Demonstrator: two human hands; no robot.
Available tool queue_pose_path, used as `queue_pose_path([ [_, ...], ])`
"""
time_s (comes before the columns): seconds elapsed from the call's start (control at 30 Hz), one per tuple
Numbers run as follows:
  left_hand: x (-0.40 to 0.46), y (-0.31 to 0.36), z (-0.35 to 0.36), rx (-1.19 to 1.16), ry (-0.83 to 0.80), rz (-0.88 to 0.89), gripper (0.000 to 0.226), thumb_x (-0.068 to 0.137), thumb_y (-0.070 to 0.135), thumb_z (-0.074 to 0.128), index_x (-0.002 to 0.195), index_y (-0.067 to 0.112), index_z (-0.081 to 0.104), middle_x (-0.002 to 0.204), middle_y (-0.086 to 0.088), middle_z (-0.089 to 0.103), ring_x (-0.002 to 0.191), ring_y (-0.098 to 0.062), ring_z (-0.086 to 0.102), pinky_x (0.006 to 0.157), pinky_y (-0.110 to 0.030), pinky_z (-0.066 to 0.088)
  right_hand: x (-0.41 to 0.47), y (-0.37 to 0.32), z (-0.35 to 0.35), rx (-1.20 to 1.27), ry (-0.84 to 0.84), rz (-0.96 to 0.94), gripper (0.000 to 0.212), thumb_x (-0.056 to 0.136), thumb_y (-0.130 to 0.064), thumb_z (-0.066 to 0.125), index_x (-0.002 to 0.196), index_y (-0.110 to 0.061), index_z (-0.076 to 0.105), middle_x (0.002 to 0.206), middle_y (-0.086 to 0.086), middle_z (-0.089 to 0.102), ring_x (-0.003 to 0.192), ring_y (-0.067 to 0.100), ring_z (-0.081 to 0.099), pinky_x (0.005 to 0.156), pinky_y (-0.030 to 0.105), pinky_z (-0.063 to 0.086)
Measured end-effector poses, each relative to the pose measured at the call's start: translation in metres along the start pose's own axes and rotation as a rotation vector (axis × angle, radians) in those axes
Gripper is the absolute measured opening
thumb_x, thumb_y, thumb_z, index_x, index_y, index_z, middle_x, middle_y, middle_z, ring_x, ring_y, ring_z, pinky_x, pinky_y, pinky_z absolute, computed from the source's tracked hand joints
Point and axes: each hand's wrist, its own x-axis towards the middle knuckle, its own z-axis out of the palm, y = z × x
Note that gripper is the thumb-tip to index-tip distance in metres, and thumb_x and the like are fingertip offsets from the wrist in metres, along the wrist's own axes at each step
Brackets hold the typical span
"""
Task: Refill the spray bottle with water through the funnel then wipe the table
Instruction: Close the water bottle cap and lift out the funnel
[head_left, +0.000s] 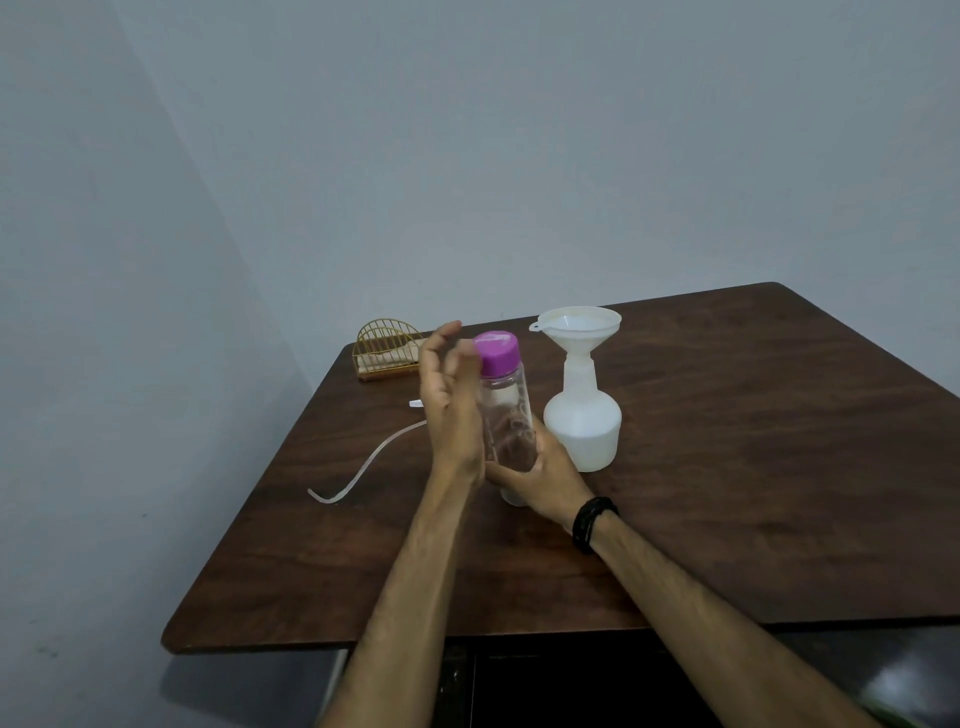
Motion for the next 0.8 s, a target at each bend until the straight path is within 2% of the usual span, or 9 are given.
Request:
queue_pose_path([
  [0.07,0.0001,0.0015,0.0039,0.131,-0.086,-0.004,0.072,0.070,0.057,0.082,0.127,0.027,0.052,0.117,-0.012,0.064,0.096,-0.012,0.067,0.080,-0.022,0.053,0.0007,-0.0008,-0.0005,0.010,-0.005,0.013,0.078,0.071,-0.046,0.084,0.138,-0.030,0.048,0.130,-0.011,0.063,0.124,0.006,0.056,0.108,0.043,0.046],
  [0.13,0.0020,0.0016,0.0061,0.158,-0.091,-0.013,0.076,0.063,0.051,0.087,0.126,0.032,0.050,0.121,-0.018,0.062,0.100,-0.018,0.067,0.084,-0.026,0.055,0.0007,-0.0015,-0.0003,0.011,-0.005,0.018,0.078,0.070,-0.048,0.084,0.138,-0.030,0.048,0.131,-0.011,0.063,0.125,0.007,0.056,0.108,0.044,0.046],
  [0.27,0.0048,-0.0014,0.0035,-0.051,-0.024,-0.004,0.071,0.075,0.024,0.087,0.130,0.020,0.043,0.104,-0.003,0.061,0.093,-0.008,0.067,0.085,-0.024,0.055,-0.0007,-0.0020,0.0003,0.004,0.011,0.000,0.075,0.072,-0.046,0.085,0.136,-0.030,0.050,0.128,-0.010,0.065,0.122,0.007,0.058,0.107,0.045,0.047],
  [0.33,0.0025,-0.0026,0.0023,-0.098,-0.018,-0.018,0.056,0.086,0.013,0.076,0.130,0.016,0.042,0.104,-0.007,0.062,0.091,-0.008,0.067,0.082,-0.022,0.054,-0.0010,-0.0027,0.0004,0.009,0.007,-0.001,0.076,0.072,-0.046,0.085,0.137,-0.029,0.049,0.128,-0.010,0.065,0.122,0.007,0.059,0.107,0.044,0.048],
  [0.43,0.0007,-0.0025,0.0023,-0.078,-0.027,-0.057,0.039,0.099,0.009,0.055,0.135,0.010,0.039,0.104,-0.013,0.067,0.087,-0.009,0.067,0.083,-0.022,0.054,-0.0016,-0.0026,0.0000,0.025,0.007,-0.001,0.079,0.070,-0.049,0.085,0.137,-0.029,0.048,0.129,-0.009,0.065,0.122,0.009,0.059,0.106,0.045,0.048],
  [0.53,0.0030,-0.0018,0.0006,-0.038,-0.075,-0.066,0.033,0.104,0.012,0.046,0.137,0.007,0.041,0.090,0.004,0.072,0.083,-0.006,0.067,0.080,-0.022,0.054,-0.0027,-0.0035,0.0000,0.027,0.007,0.003,0.079,0.070,-0.048,0.085,0.138,-0.030,0.047,0.129,-0.009,0.064,0.123,0.009,0.059,0.107,0.044,0.048],
  [0.57,0.0026,-0.0013,0.0003,-0.023,-0.087,-0.068,0.034,0.104,0.014,0.048,0.137,0.007,0.042,0.091,0.005,0.071,0.083,-0.007,0.067,0.078,-0.022,0.055,-0.0029,-0.0039,0.0003,0.023,0.005,0.004,0.079,0.070,-0.047,0.085,0.138,-0.030,0.047,0.129,-0.010,0.064,0.122,0.008,0.059,0.107,0.044,0.047],
  [0.7,-0.0019,0.0029,0.0034,0.073,-0.117,-0.045,0.048,0.085,0.026,0.070,0.127,0.016,0.050,0.105,-0.001,0.066,0.097,-0.017,0.064,0.080,-0.021,0.056,-0.0032,-0.0059,-0.0006,0.020,-0.018,0.016,0.082,0.070,-0.049,0.083,0.140,-0.029,0.046,0.131,-0.010,0.062,0.124,0.007,0.056,0.109,0.044,0.046],
  [0.8,0.0045,0.0016,-0.0034,0.072,-0.171,-0.059,0.062,0.073,0.043,0.078,0.124,0.020,0.052,0.118,-0.021,0.062,0.108,-0.032,0.062,0.086,-0.026,0.057,-0.0039,-0.0062,-0.0014,0.031,-0.025,0.021,0.080,0.070,-0.046,0.083,0.139,-0.027,0.047,0.130,-0.009,0.063,0.123,0.008,0.057,0.108,0.043,0.047],
])
